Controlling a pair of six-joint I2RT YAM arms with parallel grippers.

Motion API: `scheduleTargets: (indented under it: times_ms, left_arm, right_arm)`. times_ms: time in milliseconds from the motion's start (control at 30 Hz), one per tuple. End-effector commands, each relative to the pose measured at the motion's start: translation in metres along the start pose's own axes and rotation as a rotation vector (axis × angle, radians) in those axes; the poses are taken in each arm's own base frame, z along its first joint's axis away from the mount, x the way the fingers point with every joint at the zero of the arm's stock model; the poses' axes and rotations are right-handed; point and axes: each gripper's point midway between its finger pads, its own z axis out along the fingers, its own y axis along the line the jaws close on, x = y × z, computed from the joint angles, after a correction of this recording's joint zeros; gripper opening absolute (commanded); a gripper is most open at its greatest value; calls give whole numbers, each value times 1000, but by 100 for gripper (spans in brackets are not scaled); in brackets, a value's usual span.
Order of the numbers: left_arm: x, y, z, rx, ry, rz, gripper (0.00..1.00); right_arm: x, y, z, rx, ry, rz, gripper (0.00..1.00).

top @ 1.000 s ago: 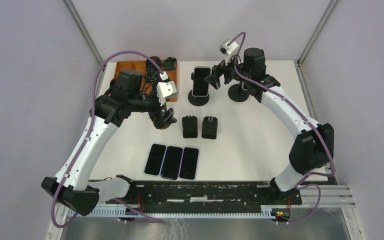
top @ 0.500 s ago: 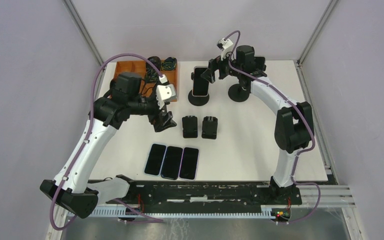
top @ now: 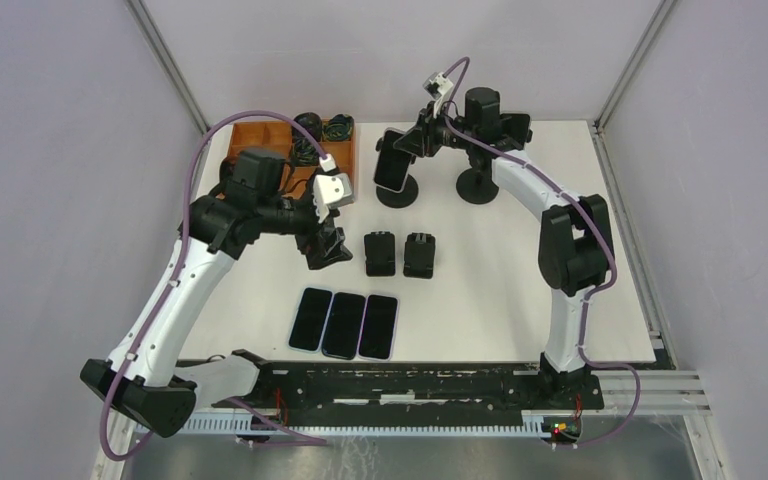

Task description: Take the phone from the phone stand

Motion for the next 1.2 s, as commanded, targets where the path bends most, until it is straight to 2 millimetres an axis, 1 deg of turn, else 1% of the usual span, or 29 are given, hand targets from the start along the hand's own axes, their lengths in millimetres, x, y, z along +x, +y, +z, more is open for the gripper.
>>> scheduleTargets:
  times_ms: [0, 67, 167, 267, 433, 500, 600, 667, 733, 767, 833, 867, 900, 967, 1000, 1133, 1167]
  left_arm:
    - [-7, -10, -6, 17, -31, -10, 100]
    - [-7, -11, -7, 16, -34, -8, 100]
    - [-7, -11, -8, 10, -34, 0, 100]
    - [-7, -9, -9, -3, -34, 4, 100]
    - [-16, 1, -12, -61, -61, -5, 100]
    - [-20, 10, -12, -104, -74, -11, 100]
    - [-28, 31, -12, -196, -98, -18, 100]
    - [-34, 47, -13, -247, -116, -28, 100]
    - [-37, 59, -14, -261, -130, -61, 100]
    - [-38, 64, -15, -254, -140, -79, 100]
    - [-42, 75, -19, -235, -182, -119, 100]
    - [-44, 79, -21, -224, -206, -131, 100]
    - [-46, 81, -23, -208, -228, -134, 100]
    - [-48, 81, -24, -183, -263, -119, 100]
    - [-49, 78, -23, -164, -274, -102, 100]
    - [-50, 55, -19, -52, -319, 10, 100]
    - [-50, 53, -19, -46, -330, 26, 100]
  right_arm:
    - [-34, 5, -2, -8, -75, -41, 18]
    - [-39, 9, -4, -7, -82, -34, 7]
    - [-54, 19, -11, -13, -102, -36, 0]
    - [-77, 33, -22, -23, -151, -53, 0]
    - [-128, 64, -46, -59, -275, -59, 0]
    - [-146, 78, -57, -94, -322, -29, 0]
    - [-168, 98, -72, -143, -373, 22, 0]
    - [-177, 111, -82, -181, -398, 54, 0]
    - [-185, 126, -95, -221, -428, 79, 0]
    - [-185, 130, -99, -237, -436, 105, 0]
    - [-193, 149, -115, -299, -473, 151, 0]
    - [-192, 156, -123, -336, -491, 183, 0]
    - [-198, 171, -134, -393, -524, 195, 0]
    - [-201, 188, -147, -471, -550, 243, 0]
    - [-201, 195, -153, -505, -558, 263, 0]
    - [-204, 215, -163, -545, -557, 298, 0]
    - [-205, 223, -164, -556, -556, 295, 0]
